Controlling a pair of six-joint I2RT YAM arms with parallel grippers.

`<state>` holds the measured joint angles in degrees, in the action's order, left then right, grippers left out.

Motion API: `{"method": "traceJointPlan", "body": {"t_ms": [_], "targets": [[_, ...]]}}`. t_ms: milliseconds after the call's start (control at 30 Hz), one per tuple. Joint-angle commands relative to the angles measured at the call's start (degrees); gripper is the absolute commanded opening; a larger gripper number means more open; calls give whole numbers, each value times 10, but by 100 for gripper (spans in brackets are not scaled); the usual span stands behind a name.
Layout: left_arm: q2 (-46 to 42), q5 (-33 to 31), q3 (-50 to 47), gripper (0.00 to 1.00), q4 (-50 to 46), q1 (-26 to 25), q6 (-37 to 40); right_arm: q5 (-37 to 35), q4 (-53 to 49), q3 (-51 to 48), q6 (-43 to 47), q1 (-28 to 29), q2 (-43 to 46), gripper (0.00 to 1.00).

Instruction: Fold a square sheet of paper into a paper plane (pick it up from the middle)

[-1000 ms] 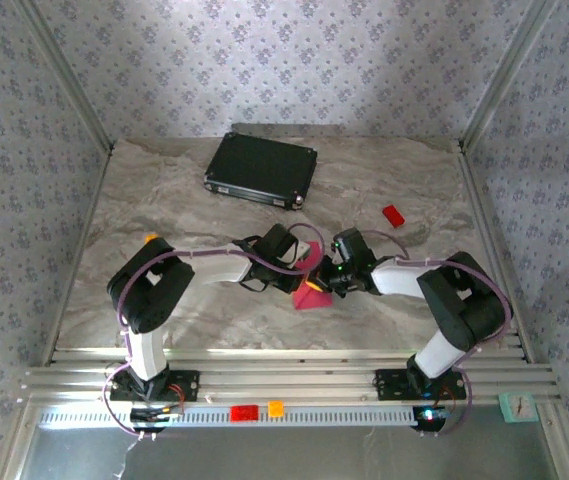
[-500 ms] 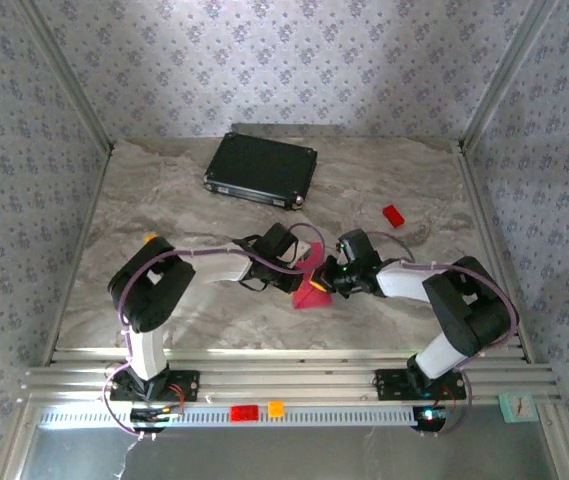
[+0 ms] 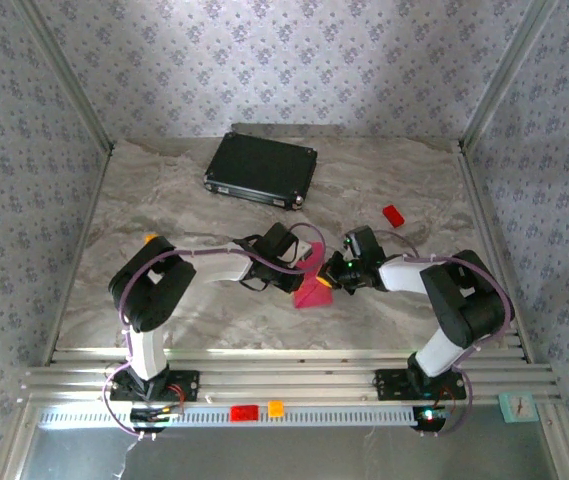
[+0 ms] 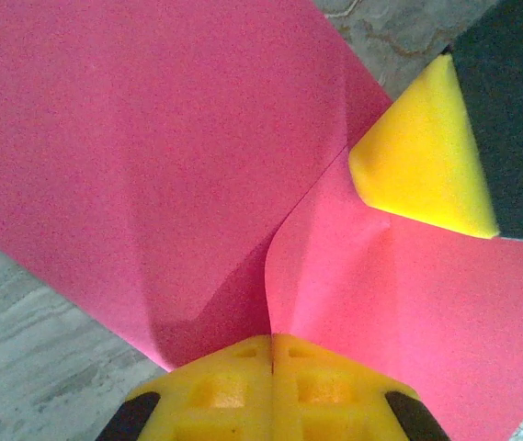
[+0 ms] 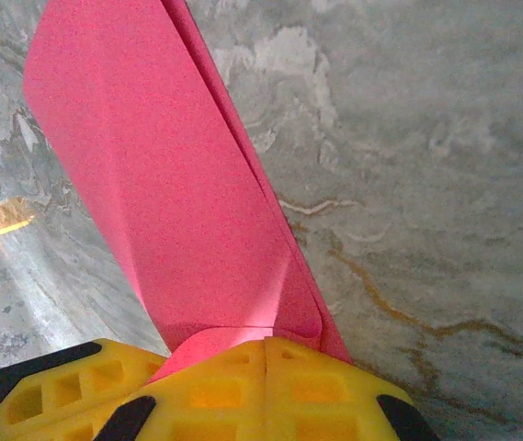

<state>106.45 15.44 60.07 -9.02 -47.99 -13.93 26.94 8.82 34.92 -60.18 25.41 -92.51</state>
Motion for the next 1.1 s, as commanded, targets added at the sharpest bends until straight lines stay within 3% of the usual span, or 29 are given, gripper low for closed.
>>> {"method": "traceJointPlan", "body": {"t_ms": [0,167,433,767,933,1067], "targets": [[23,3,-7,5,-32,0,12,-8,-37,5,9,-8,13,2],[23,2,-4,5,-33,0,12,-3,-58,43,28,-12,35,2],[25,4,-5,5,-31,0,13,-33,-80,40,29,-16,-19,0],[27,5,-10,5,-27,0,11,-9,-6,1,-5,-41,-12,0],[26,6,-10,5,-27,0,11,-61,-127,54,29,-25,35,0],[27,6,-11,5,-23,-1,10,-61,-144,72,32,4,42,0]]}}
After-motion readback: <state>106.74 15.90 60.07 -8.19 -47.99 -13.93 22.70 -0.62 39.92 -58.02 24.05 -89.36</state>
